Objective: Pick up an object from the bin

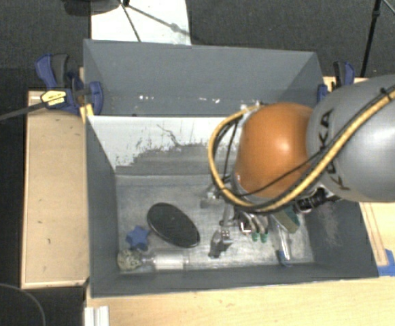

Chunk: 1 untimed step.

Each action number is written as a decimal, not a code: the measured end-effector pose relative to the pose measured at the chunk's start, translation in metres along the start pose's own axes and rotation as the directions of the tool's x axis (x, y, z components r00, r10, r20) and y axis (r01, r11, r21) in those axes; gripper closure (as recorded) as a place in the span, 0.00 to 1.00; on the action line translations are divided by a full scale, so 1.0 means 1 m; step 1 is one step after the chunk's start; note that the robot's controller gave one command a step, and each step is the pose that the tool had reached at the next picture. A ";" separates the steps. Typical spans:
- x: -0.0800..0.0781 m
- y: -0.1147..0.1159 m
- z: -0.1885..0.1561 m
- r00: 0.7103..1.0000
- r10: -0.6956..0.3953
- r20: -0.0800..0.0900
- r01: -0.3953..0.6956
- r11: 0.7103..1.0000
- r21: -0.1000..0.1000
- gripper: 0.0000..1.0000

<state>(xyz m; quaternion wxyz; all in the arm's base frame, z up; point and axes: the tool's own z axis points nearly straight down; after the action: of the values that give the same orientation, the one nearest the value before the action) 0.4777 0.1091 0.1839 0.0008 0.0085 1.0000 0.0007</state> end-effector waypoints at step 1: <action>0.000 0.000 0.000 1.000 0.002 0.000 -0.002 1.000 0.000 1.00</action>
Offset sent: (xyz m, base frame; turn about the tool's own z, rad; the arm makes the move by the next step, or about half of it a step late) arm 0.0000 0.0000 0.0000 0.0000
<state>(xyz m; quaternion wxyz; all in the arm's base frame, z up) 0.4778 0.1091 0.1839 0.0009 0.0094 1.0000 0.0007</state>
